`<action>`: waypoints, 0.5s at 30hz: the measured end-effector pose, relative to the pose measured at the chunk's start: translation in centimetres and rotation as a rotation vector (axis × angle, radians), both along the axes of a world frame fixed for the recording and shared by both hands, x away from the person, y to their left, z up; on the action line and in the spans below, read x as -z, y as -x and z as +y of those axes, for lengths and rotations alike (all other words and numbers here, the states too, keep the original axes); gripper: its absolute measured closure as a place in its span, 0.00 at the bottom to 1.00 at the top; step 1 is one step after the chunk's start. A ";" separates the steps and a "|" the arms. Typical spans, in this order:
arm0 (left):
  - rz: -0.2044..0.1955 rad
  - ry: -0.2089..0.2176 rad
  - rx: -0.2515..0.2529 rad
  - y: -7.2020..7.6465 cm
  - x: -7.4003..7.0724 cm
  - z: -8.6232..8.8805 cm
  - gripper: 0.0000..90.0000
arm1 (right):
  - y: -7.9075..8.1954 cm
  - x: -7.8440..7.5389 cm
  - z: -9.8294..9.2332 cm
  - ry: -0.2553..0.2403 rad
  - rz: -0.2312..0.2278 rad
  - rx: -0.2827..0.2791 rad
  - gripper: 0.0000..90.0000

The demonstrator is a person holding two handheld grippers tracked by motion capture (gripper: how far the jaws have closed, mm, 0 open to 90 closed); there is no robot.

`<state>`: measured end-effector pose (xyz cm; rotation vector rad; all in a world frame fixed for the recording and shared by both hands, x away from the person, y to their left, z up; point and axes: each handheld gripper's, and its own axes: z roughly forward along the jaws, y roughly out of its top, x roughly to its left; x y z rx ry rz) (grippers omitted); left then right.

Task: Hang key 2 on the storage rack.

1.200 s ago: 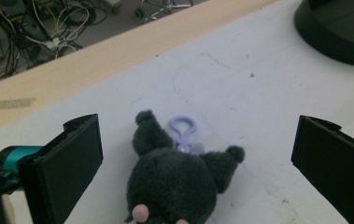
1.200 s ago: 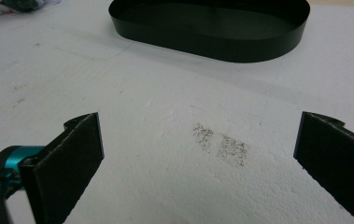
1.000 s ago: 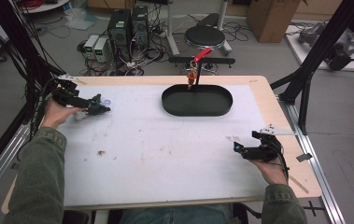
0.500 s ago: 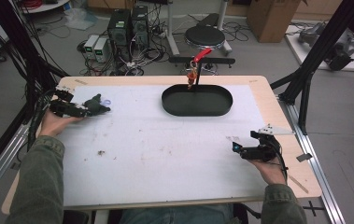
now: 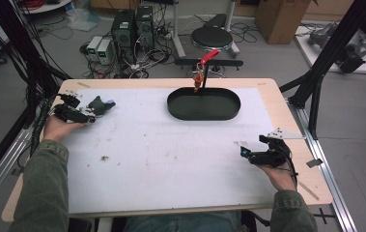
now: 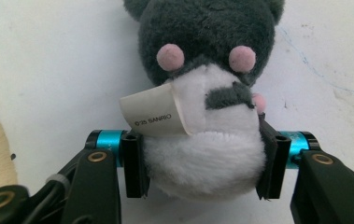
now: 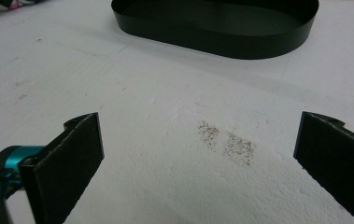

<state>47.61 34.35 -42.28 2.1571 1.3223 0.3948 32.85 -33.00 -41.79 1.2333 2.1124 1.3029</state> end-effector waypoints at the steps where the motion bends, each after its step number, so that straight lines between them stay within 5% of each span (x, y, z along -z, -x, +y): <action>1: -0.002 -0.006 0.002 0.0 0.0 0.0 0.55 | 0.0 0.0 0.0 -0.001 0.001 0.001 0.01; 8: -0.004 -0.004 -0.003 0.2 -0.5 0.0 0.56 | 0.0 -0.1 -0.1 -0.007 0.001 0.000 0.01; 15: -0.026 0.017 -0.007 1.4 -2.5 0.0 0.57 | 0.1 -0.1 -0.2 -0.013 -0.001 -0.004 0.01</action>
